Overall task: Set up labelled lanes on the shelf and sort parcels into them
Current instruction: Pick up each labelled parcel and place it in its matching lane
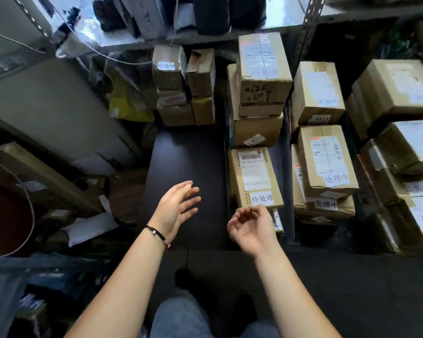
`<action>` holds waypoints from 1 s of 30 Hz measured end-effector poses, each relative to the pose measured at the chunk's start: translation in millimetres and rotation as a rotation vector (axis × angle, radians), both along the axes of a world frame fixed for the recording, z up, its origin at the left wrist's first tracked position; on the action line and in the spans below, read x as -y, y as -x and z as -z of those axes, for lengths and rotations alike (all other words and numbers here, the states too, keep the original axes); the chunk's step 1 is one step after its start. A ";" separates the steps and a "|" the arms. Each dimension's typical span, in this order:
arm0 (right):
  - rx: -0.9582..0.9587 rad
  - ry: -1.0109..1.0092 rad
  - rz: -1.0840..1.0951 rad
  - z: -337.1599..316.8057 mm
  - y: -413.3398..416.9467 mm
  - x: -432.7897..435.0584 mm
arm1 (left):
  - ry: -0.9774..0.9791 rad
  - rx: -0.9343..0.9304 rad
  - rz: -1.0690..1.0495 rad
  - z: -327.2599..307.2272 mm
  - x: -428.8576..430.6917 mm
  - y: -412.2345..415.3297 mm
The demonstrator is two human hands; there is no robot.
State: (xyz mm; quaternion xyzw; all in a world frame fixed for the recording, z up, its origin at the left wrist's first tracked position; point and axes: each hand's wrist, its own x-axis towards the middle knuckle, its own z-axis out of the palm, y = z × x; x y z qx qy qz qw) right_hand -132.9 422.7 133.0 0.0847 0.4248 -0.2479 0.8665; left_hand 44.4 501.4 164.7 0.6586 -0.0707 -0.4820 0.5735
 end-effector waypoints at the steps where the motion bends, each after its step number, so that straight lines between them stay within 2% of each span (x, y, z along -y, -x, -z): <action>1: 0.062 0.041 0.000 -13.5 -10.3 8.0 | 0.011 0.007 0.002 -3.9 3.4 -8.4; 4: 0.159 0.172 -0.003 -46.5 -44.2 27.8 | 0.049 0.005 -0.018 -12.2 14.6 -41.1; 12: 0.074 0.374 0.011 -83.9 -155.7 70.3 | 0.089 -0.043 0.033 -27.2 76.4 -167.7; 16: -0.122 0.636 -0.105 -118.6 -246.4 118.5 | 0.053 -0.109 0.126 -63.5 130.6 -243.8; 20: -0.404 0.822 -0.177 -139.7 -312.9 175.1 | 0.020 -0.072 0.152 -97.9 170.8 -302.9; 25: -0.632 0.896 -0.311 -119.6 -361.8 215.8 | 0.004 0.013 0.153 -96.8 192.5 -346.8; 30: -0.832 1.008 -0.302 -98.1 -402.1 241.1 | -0.033 0.113 0.181 -78.7 204.1 -371.7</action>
